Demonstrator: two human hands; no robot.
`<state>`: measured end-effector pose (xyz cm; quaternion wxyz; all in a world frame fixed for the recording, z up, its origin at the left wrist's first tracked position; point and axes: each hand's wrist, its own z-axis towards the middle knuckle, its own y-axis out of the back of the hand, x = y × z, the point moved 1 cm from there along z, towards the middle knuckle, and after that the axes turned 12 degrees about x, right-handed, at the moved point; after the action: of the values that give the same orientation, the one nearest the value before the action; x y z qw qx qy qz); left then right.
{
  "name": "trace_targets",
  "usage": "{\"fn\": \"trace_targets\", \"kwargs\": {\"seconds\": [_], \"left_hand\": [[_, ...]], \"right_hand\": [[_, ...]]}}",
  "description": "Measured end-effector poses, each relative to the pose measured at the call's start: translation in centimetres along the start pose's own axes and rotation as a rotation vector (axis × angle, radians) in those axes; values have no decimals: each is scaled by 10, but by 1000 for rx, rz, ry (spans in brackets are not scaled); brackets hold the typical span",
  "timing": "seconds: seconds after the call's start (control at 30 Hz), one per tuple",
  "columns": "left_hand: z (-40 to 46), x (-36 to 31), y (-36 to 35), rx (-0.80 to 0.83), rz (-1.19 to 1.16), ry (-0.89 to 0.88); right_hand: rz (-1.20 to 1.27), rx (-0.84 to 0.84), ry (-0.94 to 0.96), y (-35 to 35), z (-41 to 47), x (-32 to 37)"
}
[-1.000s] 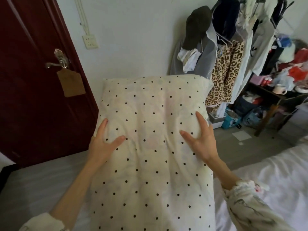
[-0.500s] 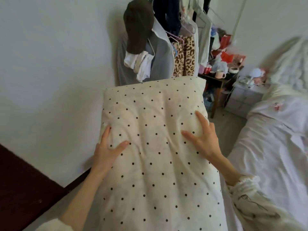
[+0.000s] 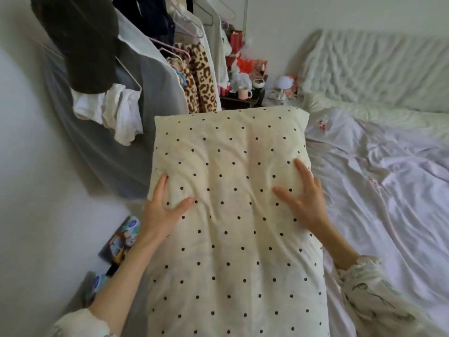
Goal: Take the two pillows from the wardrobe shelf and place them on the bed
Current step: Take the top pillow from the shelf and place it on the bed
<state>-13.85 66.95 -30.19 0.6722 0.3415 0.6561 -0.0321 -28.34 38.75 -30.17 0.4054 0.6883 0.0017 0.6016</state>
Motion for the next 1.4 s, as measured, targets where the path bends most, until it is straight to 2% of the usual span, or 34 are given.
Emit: {"fn": "trace_targets", "kwargs": {"seconds": [0.2, 0.43, 0.83, 1.03, 1.27, 1.4], "left_hand": [[104, -11, -47, 109, 25, -16], [247, -75, -129, 186, 65, -51], [466, -127, -209, 267, 154, -103], [611, -146, -240, 304, 109, -151], [781, -212, -272, 352, 54, -264], [858, -241, -301, 400, 104, -320]], "right_hand": [[0, -87, -90, 26, 70, -46], [-19, -190, -143, 96, 185, -90], [-64, -244, -221, 160, 369, -138], [-76, -286, -250, 175, 498, -158], [-53, -377, -276, 210, 646, -165], [-28, -428, -309, 231, 709, -181]]}}
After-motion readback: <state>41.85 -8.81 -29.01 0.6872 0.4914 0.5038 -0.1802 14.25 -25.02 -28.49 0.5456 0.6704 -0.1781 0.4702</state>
